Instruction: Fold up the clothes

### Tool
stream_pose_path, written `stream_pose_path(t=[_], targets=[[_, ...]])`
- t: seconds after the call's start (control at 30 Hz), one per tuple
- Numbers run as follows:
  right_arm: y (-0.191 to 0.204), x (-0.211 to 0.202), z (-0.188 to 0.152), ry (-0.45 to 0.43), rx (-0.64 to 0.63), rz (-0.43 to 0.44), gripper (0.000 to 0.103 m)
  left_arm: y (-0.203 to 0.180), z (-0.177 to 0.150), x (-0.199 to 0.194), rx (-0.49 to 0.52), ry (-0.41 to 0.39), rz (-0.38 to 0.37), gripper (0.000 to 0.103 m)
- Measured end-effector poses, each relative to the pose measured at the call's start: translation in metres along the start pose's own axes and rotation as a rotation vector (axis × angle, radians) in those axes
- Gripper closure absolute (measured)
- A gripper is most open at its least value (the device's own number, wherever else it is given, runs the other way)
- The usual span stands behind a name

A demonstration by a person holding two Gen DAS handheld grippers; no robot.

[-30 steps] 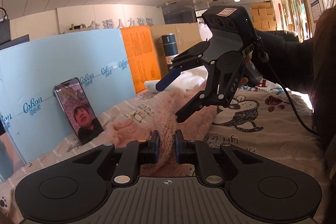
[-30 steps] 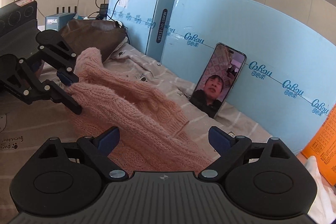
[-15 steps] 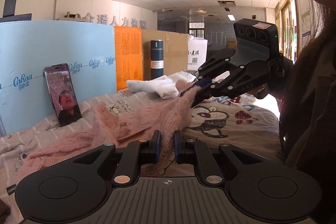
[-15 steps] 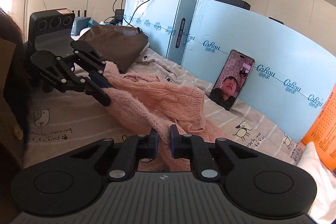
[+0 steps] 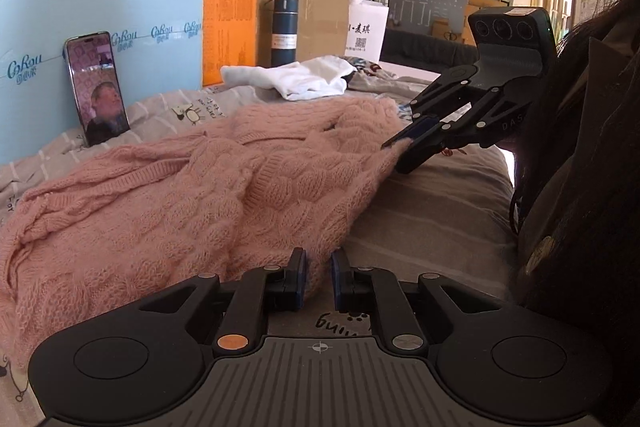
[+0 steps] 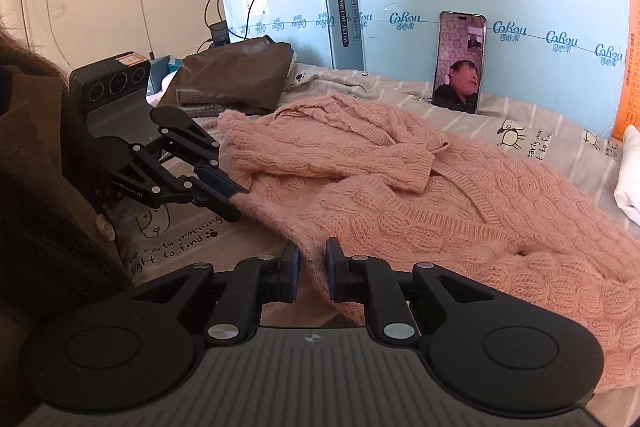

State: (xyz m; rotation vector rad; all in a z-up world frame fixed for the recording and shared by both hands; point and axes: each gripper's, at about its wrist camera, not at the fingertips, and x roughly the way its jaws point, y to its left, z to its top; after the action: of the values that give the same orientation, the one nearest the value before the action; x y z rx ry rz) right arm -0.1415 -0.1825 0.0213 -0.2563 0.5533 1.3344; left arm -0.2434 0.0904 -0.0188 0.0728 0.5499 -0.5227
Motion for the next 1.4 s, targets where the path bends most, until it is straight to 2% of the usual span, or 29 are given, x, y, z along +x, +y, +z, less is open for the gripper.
stream_pose_path(t=[0.03,0.1,0.17,0.23,0.27,0.33,0.4,0.47,0.53,0.6,0.67,0.8,0.87,0.9,0.93,0.97,1.0,1.03,1.07,1.1,1.17,1.2,1.3,1.4], targets=[[-0.001,-0.002,-0.002,-0.010,0.021,-0.011,0.061,-0.001,0.000,-0.003,-0.003,-0.010,0.005,0.084],[-0.012,-0.012,-0.006,-0.045,0.084,-0.093,0.049,-0.001,-0.001,-0.012,-0.007,-0.036,0.021,0.079],[-0.025,-0.025,-0.010,-0.086,0.157,-0.200,0.043,0.001,0.000,-0.020,-0.009,-0.067,0.071,0.071],[-0.040,-0.038,-0.016,-0.125,0.239,-0.312,0.031,0.004,0.000,-0.028,-0.016,-0.090,0.133,0.058],[-0.051,-0.044,-0.020,-0.142,0.296,-0.378,0.030,0.004,0.000,-0.029,-0.013,-0.085,0.167,0.055],[-0.072,-0.056,-0.029,-0.173,0.411,-0.510,0.029,0.003,-0.002,-0.028,0.012,-0.053,0.233,0.038],[-0.089,-0.066,-0.039,-0.196,0.519,-0.635,0.026,-0.001,-0.003,-0.022,0.070,-0.004,0.269,0.034],[-0.104,-0.072,-0.049,-0.210,0.612,-0.701,0.026,-0.007,-0.004,-0.015,0.146,0.034,0.299,0.031],[-0.118,-0.076,-0.059,-0.216,0.721,-0.746,0.025,-0.013,-0.004,-0.008,0.213,0.064,0.317,0.026],[-0.130,-0.077,-0.067,-0.223,0.812,-0.784,0.024,-0.018,-0.006,0.000,0.276,0.090,0.325,0.025],[-0.138,-0.077,-0.074,-0.240,0.879,-0.786,0.024,-0.022,-0.008,0.008,0.328,0.094,0.330,0.025],[-0.144,-0.070,-0.072,-0.259,0.906,-0.791,0.020,-0.028,-0.006,0.020,0.400,0.068,0.336,0.025],[-0.141,-0.062,-0.064,-0.238,0.885,-0.812,0.021,-0.031,-0.006,0.025,0.436,0.053,0.336,0.027],[-0.139,-0.058,-0.062,-0.226,0.866,-0.802,0.026,-0.032,-0.006,0.026,0.449,0.046,0.331,0.034],[-0.138,-0.053,-0.059,-0.215,0.848,-0.791,0.037,-0.034,-0.006,0.028,0.459,0.046,0.312,0.049],[-0.134,-0.051,-0.057,-0.211,0.832,-0.787,0.043,-0.035,-0.006,0.028,0.468,0.047,0.295,0.057],[-0.129,-0.052,-0.056,-0.218,0.818,-0.793,0.061,-0.036,-0.006,0.029,0.477,0.046,0.281,0.074],[-0.123,-0.053,-0.055,-0.225,0.804,-0.799,0.083,-0.035,-0.006,0.029,0.479,0.042,0.260,0.095],[-0.117,-0.054,-0.053,-0.232,0.790,-0.804,0.090,-0.033,-0.005,0.026,0.463,0.028,0.248,0.097],[-0.112,-0.054,-0.052,-0.240,0.777,-0.810,0.092,-0.030,-0.004,0.023,0.442,0.010,0.240,0.097],[-0.098,-0.060,-0.048,-0.273,0.745,-0.826,0.093,-0.022,0.001,0.011,0.392,-0.052,0.255,0.097],[-0.087,-0.070,-0.043,-0.320,0.718,-0.842,0.093,-0.019,0.005,0.004,0.368,-0.081,0.256,0.097],[-0.056,-0.091,-0.026,-0.391,0.617,-0.905,0.093,-0.011,0.017,-0.015,0.309,-0.161,0.236,0.097],[-0.050,-0.093,-0.031,-0.351,0.617,-0.942,0.093,-0.006,0.021,-0.024,0.268,-0.186,0.191,0.097]])
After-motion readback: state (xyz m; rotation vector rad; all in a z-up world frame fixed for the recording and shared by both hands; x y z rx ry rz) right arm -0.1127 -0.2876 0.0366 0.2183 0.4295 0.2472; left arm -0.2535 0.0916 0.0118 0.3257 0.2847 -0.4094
